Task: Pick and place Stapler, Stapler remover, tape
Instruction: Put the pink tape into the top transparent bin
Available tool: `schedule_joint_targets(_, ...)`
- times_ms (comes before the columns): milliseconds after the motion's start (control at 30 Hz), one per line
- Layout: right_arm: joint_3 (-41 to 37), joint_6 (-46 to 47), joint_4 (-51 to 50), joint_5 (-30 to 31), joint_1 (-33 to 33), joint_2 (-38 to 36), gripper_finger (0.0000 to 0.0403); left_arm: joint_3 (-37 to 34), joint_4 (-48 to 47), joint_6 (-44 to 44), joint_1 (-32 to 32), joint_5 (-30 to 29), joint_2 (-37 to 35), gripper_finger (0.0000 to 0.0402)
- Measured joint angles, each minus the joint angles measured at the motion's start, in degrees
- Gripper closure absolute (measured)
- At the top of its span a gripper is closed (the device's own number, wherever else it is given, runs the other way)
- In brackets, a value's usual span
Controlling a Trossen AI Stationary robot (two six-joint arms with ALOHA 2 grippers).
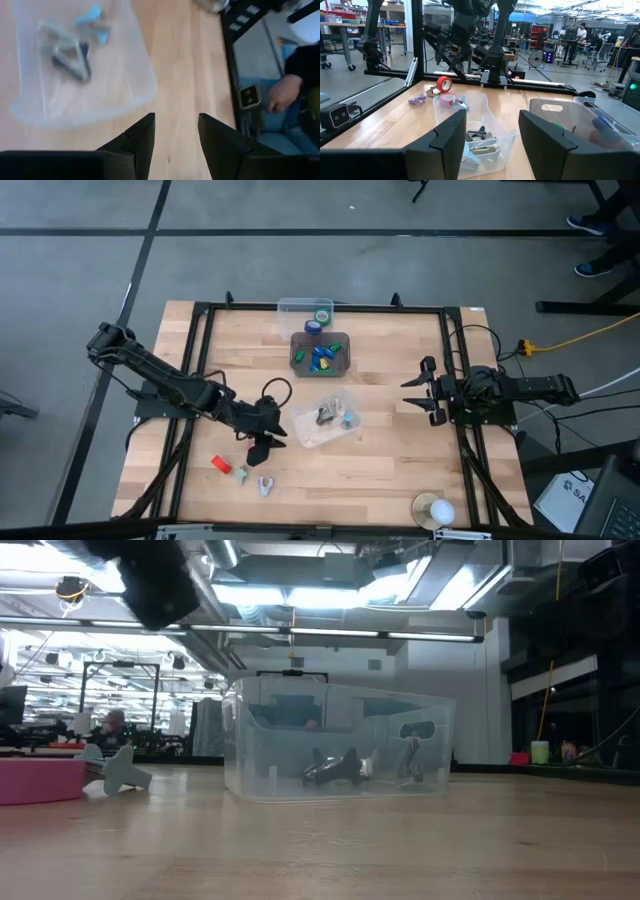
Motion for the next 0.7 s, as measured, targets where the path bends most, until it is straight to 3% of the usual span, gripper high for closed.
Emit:
schedule_joint_targets(267, 0.0, 0.0, 0.0, 0.0, 0.0, 0.0, 0.0215, 0.0, -7.4, -13.3, -2.3, 4.5, 0.0, 0.0254)
schedule_joint_targets(467, 0.0, 0.0, 0.0, 0.0, 0.0, 0.0, 0.0215, 0.0, -11.6, -21.6, -7.6, 4.4, 0.0, 0.0254)
schedule_joint_targets(700, 0.0, 0.0, 0.0, 0.0, 0.0, 0.0, 0.0215, 0.0, -15.7, -26.3, -12.8, -5.4, 0.0, 0.0255)
